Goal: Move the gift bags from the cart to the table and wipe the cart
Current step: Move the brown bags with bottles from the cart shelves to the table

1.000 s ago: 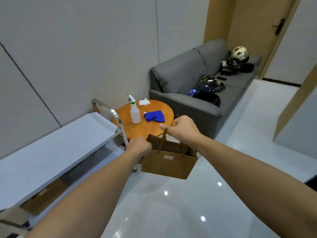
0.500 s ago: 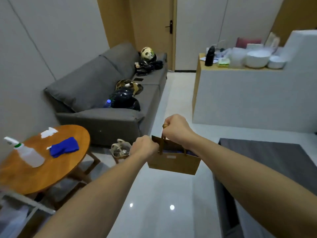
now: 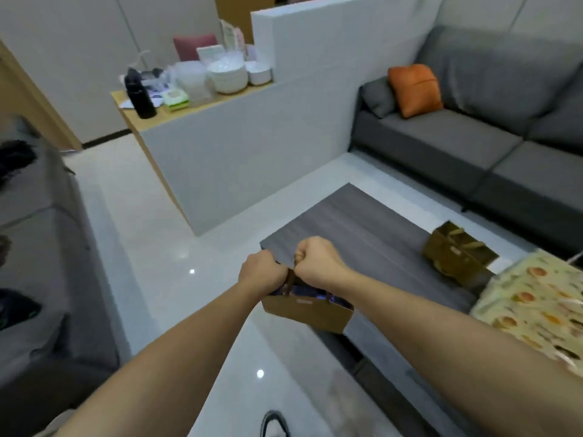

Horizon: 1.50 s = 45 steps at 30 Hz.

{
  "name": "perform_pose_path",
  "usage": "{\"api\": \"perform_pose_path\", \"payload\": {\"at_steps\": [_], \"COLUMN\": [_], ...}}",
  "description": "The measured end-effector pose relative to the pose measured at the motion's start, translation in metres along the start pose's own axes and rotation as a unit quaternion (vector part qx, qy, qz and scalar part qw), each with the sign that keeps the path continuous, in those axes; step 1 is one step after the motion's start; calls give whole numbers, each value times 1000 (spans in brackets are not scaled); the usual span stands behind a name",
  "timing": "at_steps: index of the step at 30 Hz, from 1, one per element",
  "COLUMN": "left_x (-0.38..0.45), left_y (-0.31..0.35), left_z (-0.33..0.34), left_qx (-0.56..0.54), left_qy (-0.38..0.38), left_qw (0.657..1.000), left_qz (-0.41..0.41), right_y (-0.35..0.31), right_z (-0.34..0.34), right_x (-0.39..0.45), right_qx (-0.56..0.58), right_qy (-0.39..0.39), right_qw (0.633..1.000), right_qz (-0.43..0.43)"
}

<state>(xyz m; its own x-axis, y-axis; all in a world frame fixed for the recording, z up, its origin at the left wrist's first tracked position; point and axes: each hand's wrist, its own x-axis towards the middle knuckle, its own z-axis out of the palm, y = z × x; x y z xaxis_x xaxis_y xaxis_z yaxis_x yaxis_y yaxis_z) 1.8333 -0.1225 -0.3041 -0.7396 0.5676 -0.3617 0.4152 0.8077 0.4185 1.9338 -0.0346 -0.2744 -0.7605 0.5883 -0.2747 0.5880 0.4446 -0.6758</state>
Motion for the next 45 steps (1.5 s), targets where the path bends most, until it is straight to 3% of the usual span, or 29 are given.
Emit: {"api": "perform_pose_path", "payload": {"at_steps": [11, 17, 24, 32, 39, 45], "left_x": [77, 112, 161, 190, 198, 195], "left_y": [114, 183, 263, 323, 332, 327], "left_z": [44, 89, 154, 213, 258, 278], "left_qx": [74, 91, 122, 154, 173, 202], "left_qy": [-115, -169, -231, -260, -264, -275], "left_qw": [971, 948, 933, 928, 924, 918], "left_qz": [196, 253, 249, 220, 216, 200], "right_y": [82, 156, 259, 351, 411, 425], "right_z": [-79, -115, -147, -183, -183, -178], "right_x": [31, 58, 101, 136, 146, 155], "right_qx": [-12, -9, -22, -34, -52, -89], "right_qy": [173, 200, 138, 121, 90, 116], "right_qw": [967, 950, 938, 926, 921, 925], "right_qz": [185, 239, 318, 355, 375, 350]}}
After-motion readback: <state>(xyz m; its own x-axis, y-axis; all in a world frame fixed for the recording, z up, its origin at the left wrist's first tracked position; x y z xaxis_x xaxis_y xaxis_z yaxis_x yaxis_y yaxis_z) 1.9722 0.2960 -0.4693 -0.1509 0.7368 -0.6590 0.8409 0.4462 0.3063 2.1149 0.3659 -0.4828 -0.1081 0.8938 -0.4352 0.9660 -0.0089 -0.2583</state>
